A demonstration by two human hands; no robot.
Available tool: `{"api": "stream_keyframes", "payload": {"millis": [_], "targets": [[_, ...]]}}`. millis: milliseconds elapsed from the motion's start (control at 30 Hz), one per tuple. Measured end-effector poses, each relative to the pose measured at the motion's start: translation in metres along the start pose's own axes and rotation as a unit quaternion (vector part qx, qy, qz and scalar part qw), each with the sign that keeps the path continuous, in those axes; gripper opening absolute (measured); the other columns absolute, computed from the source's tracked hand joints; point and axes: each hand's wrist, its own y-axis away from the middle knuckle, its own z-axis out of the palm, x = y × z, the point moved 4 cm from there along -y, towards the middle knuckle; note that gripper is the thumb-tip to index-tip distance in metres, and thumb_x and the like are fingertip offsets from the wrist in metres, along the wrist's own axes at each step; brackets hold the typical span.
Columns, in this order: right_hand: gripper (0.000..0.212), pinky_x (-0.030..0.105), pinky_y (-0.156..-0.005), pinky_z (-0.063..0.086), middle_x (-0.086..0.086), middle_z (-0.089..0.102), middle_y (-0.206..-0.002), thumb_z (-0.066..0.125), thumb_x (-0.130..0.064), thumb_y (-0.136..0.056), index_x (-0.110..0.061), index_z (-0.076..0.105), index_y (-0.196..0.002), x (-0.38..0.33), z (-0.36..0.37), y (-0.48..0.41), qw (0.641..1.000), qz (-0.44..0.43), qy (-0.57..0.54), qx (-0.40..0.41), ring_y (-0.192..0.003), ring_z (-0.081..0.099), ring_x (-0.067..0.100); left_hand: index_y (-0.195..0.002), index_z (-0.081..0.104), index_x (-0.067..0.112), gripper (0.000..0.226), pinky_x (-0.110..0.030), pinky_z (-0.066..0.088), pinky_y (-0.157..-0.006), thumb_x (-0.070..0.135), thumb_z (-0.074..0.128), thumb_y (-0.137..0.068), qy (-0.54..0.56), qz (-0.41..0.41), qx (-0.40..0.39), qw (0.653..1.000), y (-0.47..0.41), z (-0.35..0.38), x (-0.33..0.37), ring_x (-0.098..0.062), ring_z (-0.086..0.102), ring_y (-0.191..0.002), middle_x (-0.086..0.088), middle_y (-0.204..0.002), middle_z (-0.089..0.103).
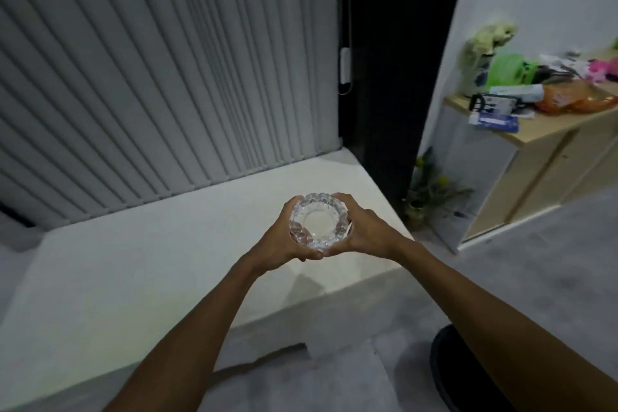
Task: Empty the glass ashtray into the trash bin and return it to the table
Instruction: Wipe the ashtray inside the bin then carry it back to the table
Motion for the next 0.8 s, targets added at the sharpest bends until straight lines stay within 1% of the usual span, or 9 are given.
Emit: {"api": "stream_keyframes", "payload": {"millis": [100,200,333,433,467,533,600,700,800], "targets": [[0.098,0.017,-0.085,0.057,-0.029,0.066,-0.118,0.1,-0.052,-0.055,-0.075,0.03,-0.12,-0.04,0.047,-0.045,0.999,-0.025,-0.003,-0.034,-0.105,0.066,-0.009,-0.134,0.037,0.07,0.112,-0.037,0.063,-0.065,0.012,0.101,-0.063,-0.001,-0.01,0.041,0.999,0.027,-0.067,-0.02,-0.025,0.073,-0.112,0.014,-0.147,0.054],[0.102,0.02,-0.087,0.058,-0.027,0.065,-0.12,0.1,-0.05,-0.057,-0.06,0.033,-0.133,-0.076,0.092,-0.085,0.997,-0.046,-0.01,-0.067,-0.109,0.066,-0.004,-0.134,0.038,0.071,0.113,-0.036,0.064,-0.065,0.013,0.103,-0.063,-0.001,-0.02,0.082,0.996,0.051,-0.125,-0.038,-0.023,0.072,-0.117,0.015,-0.147,0.055],[0.106,0.016,-0.085,0.055,-0.022,0.064,-0.126,0.1,-0.05,-0.059,-0.05,0.033,-0.141,-0.112,0.147,-0.127,0.992,-0.069,-0.009,-0.104,-0.111,0.065,-0.002,-0.132,0.036,0.075,0.114,-0.034,0.062,-0.063,0.018,0.104,-0.061,-0.005,-0.038,0.132,0.991,0.08,-0.187,-0.067,-0.019,0.069,-0.119,0.023,-0.143,0.056],[0.107,0.012,-0.085,0.054,-0.024,0.063,-0.126,0.099,-0.052,-0.057,-0.052,0.032,-0.14,-0.125,0.18,-0.152,0.989,-0.078,-0.008,-0.122,-0.111,0.064,-0.004,-0.14,0.037,0.066,0.114,-0.028,0.059,-0.062,0.021,0.105,-0.06,-0.011,-0.049,0.162,0.985,0.092,-0.218,-0.087,-0.018,0.068,-0.121,0.029,-0.138,0.058],[0.107,0.013,-0.085,0.055,-0.025,0.063,-0.125,0.1,-0.052,-0.056,-0.053,0.032,-0.139,-0.127,0.19,-0.16,0.989,-0.077,-0.009,-0.128,-0.111,0.064,-0.003,-0.142,0.038,0.063,0.114,-0.024,0.06,-0.065,0.023,0.105,-0.059,-0.012,-0.053,0.171,0.984,0.095,-0.225,-0.094,-0.014,0.066,-0.125,0.032,-0.137,0.058],[0.109,0.017,-0.086,0.057,-0.027,0.062,-0.123,0.101,-0.052,-0.054,-0.052,0.033,-0.139,-0.126,0.208,-0.176,0.988,-0.073,-0.009,-0.139,-0.109,0.065,-0.003,-0.139,0.039,0.066,0.113,-0.02,0.061,-0.081,0.031,0.106,-0.055,-0.021,-0.065,0.189,0.98,0.098,-0.238,-0.109,-0.001,0.062,-0.13,0.035,-0.136,0.059],[0.109,0.022,-0.089,0.058,-0.028,0.062,-0.124,0.102,-0.052,-0.052,-0.049,0.036,-0.139,-0.122,0.225,-0.192,0.986,-0.074,-0.006,-0.151,-0.11,0.065,-0.003,-0.146,0.035,0.06,0.119,-0.015,0.056,-0.095,0.038,0.106,-0.053,-0.035,-0.073,0.205,0.975,0.099,-0.247,-0.128,0.006,0.059,-0.13,0.032,-0.141,0.058],[0.109,0.029,-0.094,0.058,-0.025,0.061,-0.129,0.103,-0.051,-0.05,-0.044,0.04,-0.139,-0.112,0.246,-0.215,0.984,-0.077,-0.006,-0.161,-0.115,0.063,-0.002,-0.158,0.032,0.039,0.129,-0.015,0.052,-0.102,0.03,0.107,-0.054,-0.026,-0.093,0.216,0.972,0.09,-0.256,-0.16,-0.005,0.058,-0.135,0.021,-0.148,0.056],[0.108,0.035,-0.097,0.057,-0.021,0.059,-0.131,0.102,-0.055,-0.048,-0.04,0.044,-0.138,-0.093,0.266,-0.247,0.983,-0.077,-0.002,-0.166,-0.119,0.06,0.002,-0.155,0.031,0.043,0.128,-0.003,0.05,-0.092,0.029,0.108,-0.054,-0.026,-0.128,0.212,0.968,0.069,-0.27,-0.189,-0.009,0.06,-0.133,0.029,-0.141,0.057]]}}
